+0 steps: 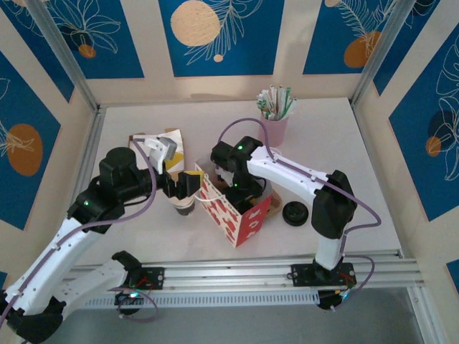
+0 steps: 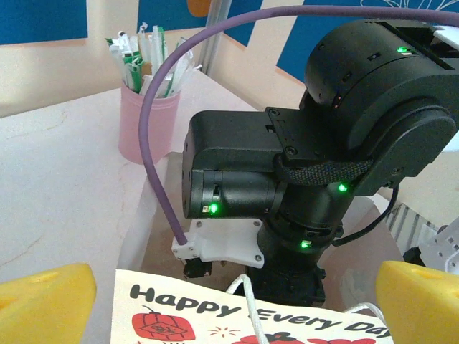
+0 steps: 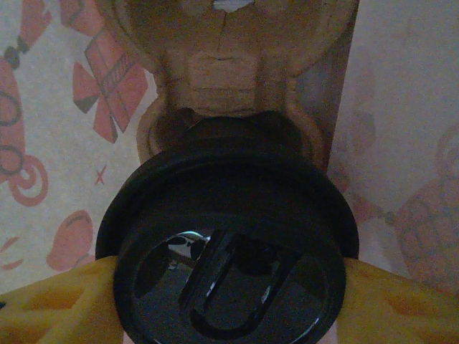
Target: Pack the takeout coffee
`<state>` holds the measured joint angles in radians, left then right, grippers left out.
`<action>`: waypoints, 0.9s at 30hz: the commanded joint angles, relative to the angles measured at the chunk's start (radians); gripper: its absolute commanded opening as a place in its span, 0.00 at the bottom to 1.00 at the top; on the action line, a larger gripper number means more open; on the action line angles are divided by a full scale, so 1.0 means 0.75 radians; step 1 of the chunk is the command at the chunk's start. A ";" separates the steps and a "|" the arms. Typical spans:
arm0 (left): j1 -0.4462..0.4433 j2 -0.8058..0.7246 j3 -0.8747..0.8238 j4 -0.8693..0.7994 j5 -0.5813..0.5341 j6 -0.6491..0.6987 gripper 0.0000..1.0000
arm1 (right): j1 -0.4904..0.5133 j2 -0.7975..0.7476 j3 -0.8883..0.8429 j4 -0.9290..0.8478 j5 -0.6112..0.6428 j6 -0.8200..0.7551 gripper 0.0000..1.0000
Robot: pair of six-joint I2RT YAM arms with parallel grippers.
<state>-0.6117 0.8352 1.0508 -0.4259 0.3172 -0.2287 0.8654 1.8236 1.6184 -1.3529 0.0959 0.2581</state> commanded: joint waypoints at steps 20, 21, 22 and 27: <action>-0.005 0.073 0.102 0.075 0.157 0.027 1.00 | -0.015 0.061 -0.071 0.061 -0.105 -0.042 0.65; -0.006 0.085 0.126 0.062 0.175 0.033 1.00 | -0.016 0.060 -0.072 0.061 -0.104 -0.042 0.65; -0.005 0.101 0.158 0.049 0.196 0.039 1.00 | -0.016 0.061 -0.072 0.063 -0.106 -0.041 0.65; -0.014 0.186 0.277 -0.033 0.267 0.072 1.00 | -0.018 0.065 -0.076 0.067 -0.104 -0.038 0.65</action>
<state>-0.6121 0.9546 1.2041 -0.4133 0.4530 -0.2092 0.8494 1.8236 1.6020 -1.3346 0.0689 0.2394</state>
